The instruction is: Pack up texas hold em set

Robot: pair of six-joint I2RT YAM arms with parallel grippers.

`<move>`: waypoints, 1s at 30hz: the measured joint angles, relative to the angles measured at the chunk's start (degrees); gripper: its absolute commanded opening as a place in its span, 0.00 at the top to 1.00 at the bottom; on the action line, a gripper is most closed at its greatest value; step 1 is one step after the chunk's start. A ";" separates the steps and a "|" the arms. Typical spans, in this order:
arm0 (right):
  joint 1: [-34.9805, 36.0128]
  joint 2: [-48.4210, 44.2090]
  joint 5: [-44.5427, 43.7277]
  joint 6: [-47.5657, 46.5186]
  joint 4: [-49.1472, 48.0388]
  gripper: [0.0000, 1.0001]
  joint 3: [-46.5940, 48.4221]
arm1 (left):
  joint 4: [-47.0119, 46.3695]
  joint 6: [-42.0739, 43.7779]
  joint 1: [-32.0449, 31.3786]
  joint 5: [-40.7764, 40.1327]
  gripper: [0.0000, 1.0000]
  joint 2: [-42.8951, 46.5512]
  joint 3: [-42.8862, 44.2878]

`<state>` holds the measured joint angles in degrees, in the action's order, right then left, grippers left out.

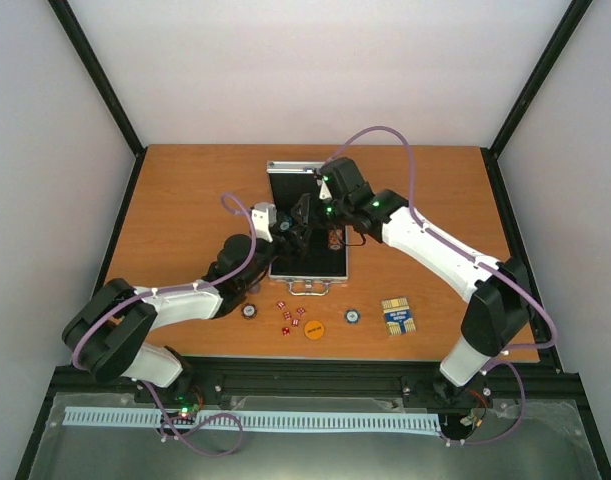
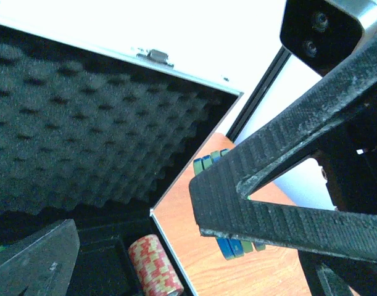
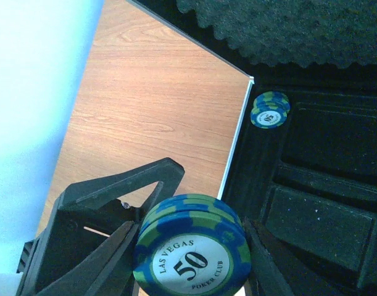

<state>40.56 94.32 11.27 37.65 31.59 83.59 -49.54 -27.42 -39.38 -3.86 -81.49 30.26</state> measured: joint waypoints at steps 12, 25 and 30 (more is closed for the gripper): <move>-0.02 -1.38 1.55 0.81 -2.49 0.91 0.04 | -3.10 0.07 -0.24 -1.90 0.00 0.92 0.00; 0.31 -5.14 3.19 1.16 -4.74 0.91 -0.09 | -1.79 2.51 -0.55 -2.91 0.00 7.28 0.04; 0.31 -5.25 3.54 1.22 -5.29 0.91 -0.50 | -1.55 3.21 -0.55 -3.23 0.00 7.41 0.04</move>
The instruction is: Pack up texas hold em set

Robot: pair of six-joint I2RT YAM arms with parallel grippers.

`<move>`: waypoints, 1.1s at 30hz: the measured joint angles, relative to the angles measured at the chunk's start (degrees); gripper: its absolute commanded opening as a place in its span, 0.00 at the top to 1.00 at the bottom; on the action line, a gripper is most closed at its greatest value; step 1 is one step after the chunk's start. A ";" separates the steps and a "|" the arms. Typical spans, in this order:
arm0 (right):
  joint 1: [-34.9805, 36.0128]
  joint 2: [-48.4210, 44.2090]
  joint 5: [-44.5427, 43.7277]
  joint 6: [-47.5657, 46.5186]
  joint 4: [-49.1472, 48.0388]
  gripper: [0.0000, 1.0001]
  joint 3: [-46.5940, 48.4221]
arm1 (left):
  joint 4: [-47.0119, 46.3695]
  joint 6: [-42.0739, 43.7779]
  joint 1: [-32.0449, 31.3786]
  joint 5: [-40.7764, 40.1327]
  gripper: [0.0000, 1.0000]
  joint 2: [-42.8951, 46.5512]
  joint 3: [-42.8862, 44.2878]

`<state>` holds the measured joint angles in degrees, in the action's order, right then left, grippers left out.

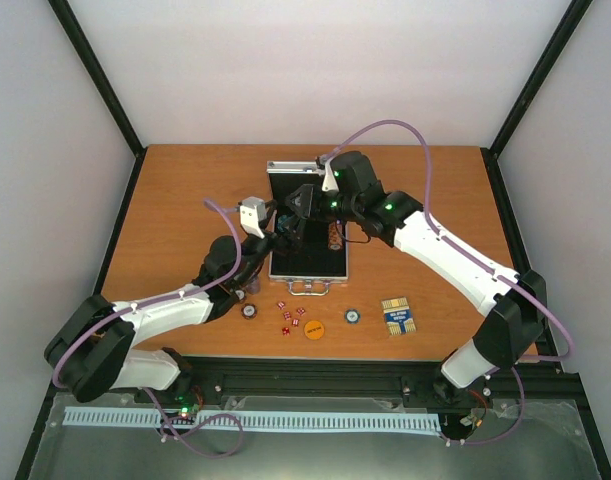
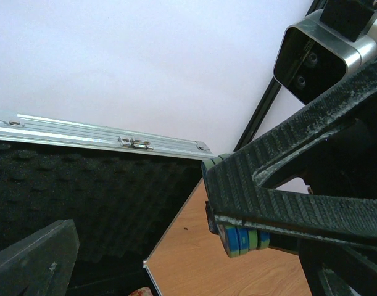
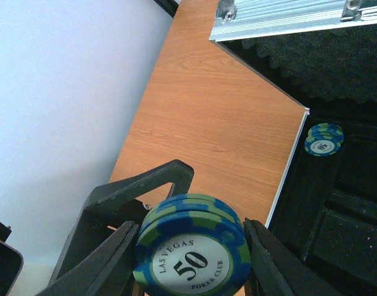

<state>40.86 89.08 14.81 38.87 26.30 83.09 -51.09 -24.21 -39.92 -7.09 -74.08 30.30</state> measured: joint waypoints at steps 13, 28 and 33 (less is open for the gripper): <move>0.17 -2.32 1.16 -0.04 0.68 0.91 -0.33 | -2.25 3.85 0.24 4.00 0.00 1.86 -0.48; 0.00 -2.19 0.61 -1.09 7.69 0.91 -3.02 | -17.03 14.86 0.94 15.50 0.00 9.88 -5.20; 0.04 -1.79 0.55 -1.33 8.74 0.91 -3.04 | -19.23 14.01 0.98 15.76 0.00 9.07 -4.46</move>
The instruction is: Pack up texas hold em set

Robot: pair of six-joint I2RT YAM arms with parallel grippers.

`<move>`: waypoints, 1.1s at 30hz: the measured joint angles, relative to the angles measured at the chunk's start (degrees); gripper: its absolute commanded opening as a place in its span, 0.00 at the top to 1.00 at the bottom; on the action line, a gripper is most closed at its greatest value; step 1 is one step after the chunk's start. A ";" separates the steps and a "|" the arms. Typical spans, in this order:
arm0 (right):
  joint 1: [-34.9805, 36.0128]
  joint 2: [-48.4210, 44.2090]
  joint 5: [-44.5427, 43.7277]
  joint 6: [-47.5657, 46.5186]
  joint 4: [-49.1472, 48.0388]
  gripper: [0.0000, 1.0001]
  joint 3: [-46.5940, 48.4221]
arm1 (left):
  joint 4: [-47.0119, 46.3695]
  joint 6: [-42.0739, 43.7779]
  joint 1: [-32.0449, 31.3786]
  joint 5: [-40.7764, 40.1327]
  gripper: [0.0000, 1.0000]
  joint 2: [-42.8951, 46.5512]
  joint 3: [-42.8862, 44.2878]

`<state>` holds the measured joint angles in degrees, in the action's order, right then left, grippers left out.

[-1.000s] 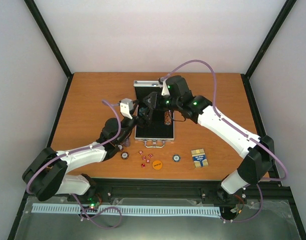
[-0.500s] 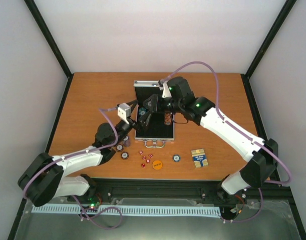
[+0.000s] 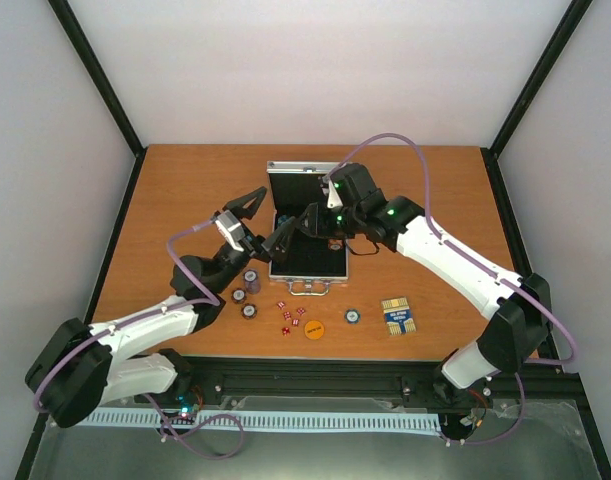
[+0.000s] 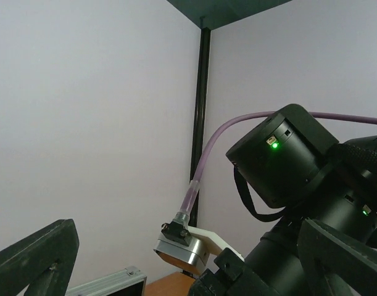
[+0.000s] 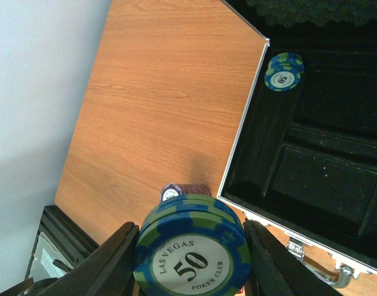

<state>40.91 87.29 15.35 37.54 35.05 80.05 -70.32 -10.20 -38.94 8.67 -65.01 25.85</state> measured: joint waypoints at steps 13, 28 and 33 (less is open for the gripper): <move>0.00 0.50 -2.25 -0.26 0.76 0.91 5.46 | 3.76 -2.89 0.00 -0.66 0.00 9.68 -5.46; 0.00 3.87 0.35 0.70 -0.42 0.90 13.27 | 9.79 -5.97 0.00 -5.18 0.00 -1.84 0.55; 0.00 3.87 0.66 0.68 -0.63 0.90 15.04 | 8.72 -7.87 0.00 -7.45 0.00 -5.42 0.81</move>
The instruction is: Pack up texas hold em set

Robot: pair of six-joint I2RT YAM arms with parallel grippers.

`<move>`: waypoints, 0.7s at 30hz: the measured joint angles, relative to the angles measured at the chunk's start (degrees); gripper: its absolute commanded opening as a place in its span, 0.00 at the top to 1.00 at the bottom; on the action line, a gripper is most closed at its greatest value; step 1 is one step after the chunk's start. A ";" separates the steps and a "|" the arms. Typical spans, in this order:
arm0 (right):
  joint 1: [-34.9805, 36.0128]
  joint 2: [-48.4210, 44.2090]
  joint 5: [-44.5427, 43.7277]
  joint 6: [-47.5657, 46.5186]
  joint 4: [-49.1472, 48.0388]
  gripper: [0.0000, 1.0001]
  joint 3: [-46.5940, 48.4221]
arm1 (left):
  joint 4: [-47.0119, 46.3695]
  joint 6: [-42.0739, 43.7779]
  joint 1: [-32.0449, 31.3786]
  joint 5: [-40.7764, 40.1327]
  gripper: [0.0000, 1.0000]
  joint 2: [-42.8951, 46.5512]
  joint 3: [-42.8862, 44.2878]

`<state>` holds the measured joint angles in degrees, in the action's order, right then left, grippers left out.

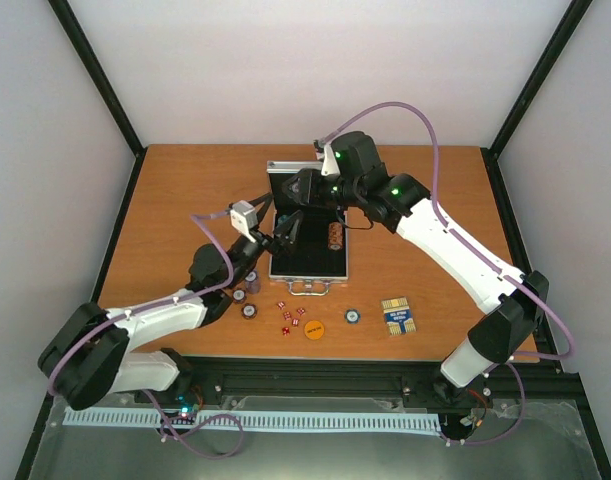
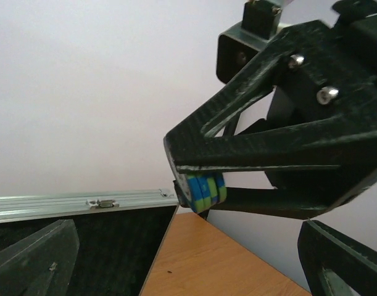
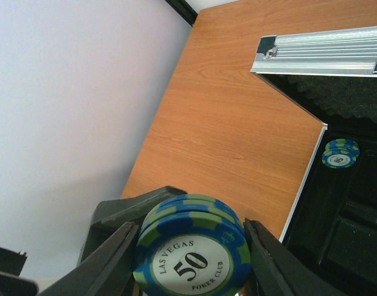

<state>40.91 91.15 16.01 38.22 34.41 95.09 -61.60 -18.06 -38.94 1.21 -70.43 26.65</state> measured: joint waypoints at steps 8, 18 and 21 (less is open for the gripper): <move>0.00 0.00 0.94 0.00 0.13 0.90 0.00 | -3.13 -1.60 0.00 -2.12 0.00 -4.22 2.99; -0.02 -0.02 1.20 -0.02 -0.09 0.90 0.02 | -4.85 -3.15 0.00 -2.54 0.02 -6.36 4.68; 0.00 -0.02 1.36 -0.04 -0.02 0.90 0.02 | -5.60 -3.43 0.00 -2.54 0.05 -6.95 4.79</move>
<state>40.91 91.13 17.37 38.17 34.39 95.11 -67.20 -21.50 -38.94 -1.32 -77.38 31.44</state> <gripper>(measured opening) 0.414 0.975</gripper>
